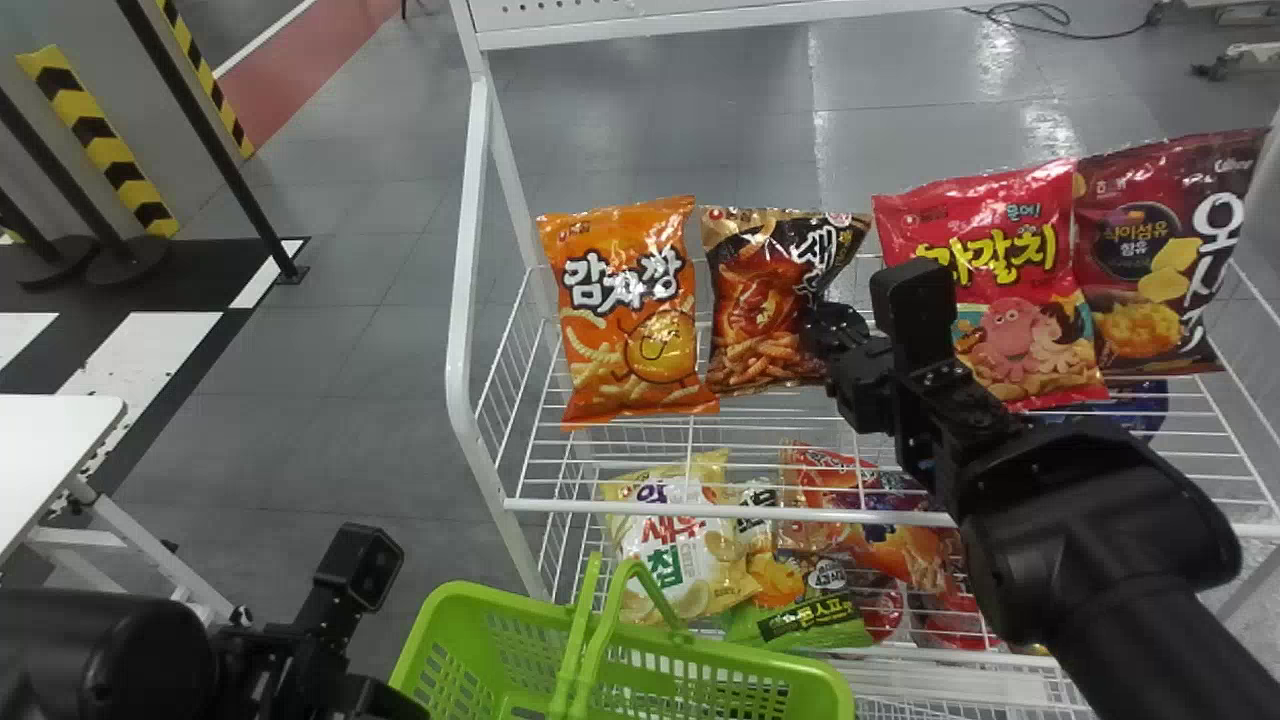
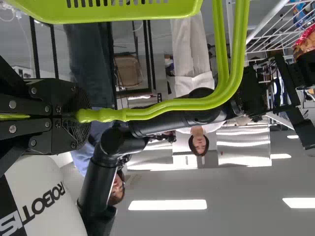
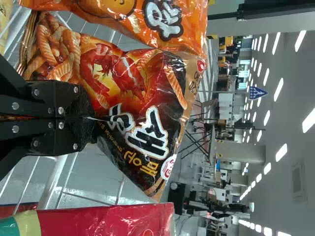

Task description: Hold basket handle with left hand then pick spicy shrimp crackers with right hand and place into basket

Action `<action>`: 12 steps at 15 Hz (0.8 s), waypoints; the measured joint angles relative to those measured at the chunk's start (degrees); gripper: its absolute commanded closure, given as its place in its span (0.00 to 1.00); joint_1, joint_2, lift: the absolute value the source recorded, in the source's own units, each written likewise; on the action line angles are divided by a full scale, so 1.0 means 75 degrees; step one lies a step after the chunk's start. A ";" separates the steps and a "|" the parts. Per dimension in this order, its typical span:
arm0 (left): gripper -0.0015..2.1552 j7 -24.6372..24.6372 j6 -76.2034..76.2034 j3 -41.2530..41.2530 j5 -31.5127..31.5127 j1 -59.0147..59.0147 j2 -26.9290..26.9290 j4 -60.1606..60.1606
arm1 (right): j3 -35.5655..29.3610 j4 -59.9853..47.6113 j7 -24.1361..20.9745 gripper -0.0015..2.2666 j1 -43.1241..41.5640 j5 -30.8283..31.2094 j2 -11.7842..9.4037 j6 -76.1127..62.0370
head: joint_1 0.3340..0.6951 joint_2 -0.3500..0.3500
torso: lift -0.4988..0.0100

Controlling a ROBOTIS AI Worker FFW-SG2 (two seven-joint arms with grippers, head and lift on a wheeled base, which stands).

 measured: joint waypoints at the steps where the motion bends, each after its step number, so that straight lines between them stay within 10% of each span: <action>1: 0.99 0.0000 0.0000 0.0000 0.0000 0.0000 0.0000 0.0001 | -0.0028 -0.0222 -0.0060 0.99 0.0109 0.0087 0.0000 0.0124 | 1.00 0.79 | 0.97; 12: 0.99 -0.0018 0.0000 0.0018 0.0012 0.0049 0.0046 -0.0007 | -0.0161 -0.4981 -0.0454 0.99 0.2377 0.1391 0.0000 0.3952 | 1.00 0.79 | 0.97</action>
